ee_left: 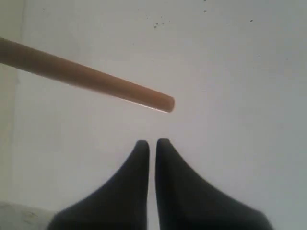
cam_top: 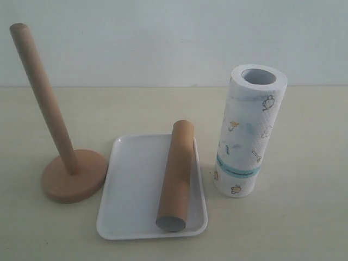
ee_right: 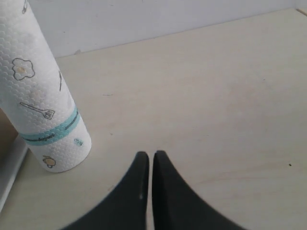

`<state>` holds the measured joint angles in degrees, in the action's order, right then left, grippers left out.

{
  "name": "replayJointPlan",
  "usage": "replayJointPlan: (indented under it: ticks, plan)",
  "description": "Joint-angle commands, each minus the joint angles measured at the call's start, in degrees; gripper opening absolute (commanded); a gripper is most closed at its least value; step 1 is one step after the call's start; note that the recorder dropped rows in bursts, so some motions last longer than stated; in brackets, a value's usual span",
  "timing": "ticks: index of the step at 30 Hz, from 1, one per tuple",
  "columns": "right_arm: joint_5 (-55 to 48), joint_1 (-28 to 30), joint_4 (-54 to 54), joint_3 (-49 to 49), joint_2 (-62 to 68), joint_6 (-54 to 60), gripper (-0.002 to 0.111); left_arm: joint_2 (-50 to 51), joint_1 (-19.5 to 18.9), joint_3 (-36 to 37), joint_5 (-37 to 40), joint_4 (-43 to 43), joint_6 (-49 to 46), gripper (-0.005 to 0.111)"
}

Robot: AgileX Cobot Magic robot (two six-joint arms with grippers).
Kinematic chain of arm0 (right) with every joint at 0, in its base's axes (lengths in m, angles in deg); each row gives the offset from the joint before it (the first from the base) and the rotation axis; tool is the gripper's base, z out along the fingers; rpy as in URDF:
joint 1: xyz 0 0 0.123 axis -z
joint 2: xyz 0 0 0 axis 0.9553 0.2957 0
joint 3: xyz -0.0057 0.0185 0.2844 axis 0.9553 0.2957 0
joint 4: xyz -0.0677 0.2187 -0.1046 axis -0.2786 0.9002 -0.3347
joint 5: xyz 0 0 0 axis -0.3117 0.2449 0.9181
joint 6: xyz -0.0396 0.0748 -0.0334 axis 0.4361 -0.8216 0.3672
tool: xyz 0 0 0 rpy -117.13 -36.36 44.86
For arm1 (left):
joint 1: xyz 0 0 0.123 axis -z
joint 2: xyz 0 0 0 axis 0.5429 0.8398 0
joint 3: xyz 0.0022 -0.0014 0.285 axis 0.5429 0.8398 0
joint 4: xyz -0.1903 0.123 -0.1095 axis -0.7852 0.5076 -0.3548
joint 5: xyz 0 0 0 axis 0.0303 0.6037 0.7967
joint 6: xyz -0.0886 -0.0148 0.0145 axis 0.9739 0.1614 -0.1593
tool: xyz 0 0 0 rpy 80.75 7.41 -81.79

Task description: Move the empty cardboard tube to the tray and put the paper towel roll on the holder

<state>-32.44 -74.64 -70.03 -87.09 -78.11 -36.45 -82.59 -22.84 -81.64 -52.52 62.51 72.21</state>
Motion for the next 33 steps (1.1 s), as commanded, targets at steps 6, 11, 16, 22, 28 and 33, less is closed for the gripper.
replayJointPlan:
  ticks: [6, 11, 16, 22, 28, 33]
  plan:
    - [0.5, 0.0, -0.1, 0.0, -0.2, 0.2, 0.003, -0.1, -0.2, 0.2, 3.5, 18.9, -35.5, 0.004]
    - [0.5, 0.0, -0.1, 0.0, -0.2, -0.1, 0.003, -0.1, -0.2, 0.2, 15.9, 18.7, -37.0, 0.004]
    - [0.5, 0.0, -0.1, 0.0, -0.2, 0.1, 0.003, -0.1, -0.2, 0.2, 26.4, 17.8, -27.9, 0.004]
    - [0.5, 0.0, -0.1, 0.0, -0.2, -0.1, 0.003, -0.1, -0.2, 0.2, 26.3, 26.5, -33.0, 0.004]
    - [0.5, 0.0, -0.1, 0.0, -0.2, 0.0, 0.003, -0.1, -0.2, 0.2, 25.7, 29.5, -57.5, 0.004]
    - [0.5, 0.0, -0.1, 0.0, -0.2, 0.0, 0.003, -0.1, -0.2, 0.2, 25.7, 29.4, -57.5, 0.004]
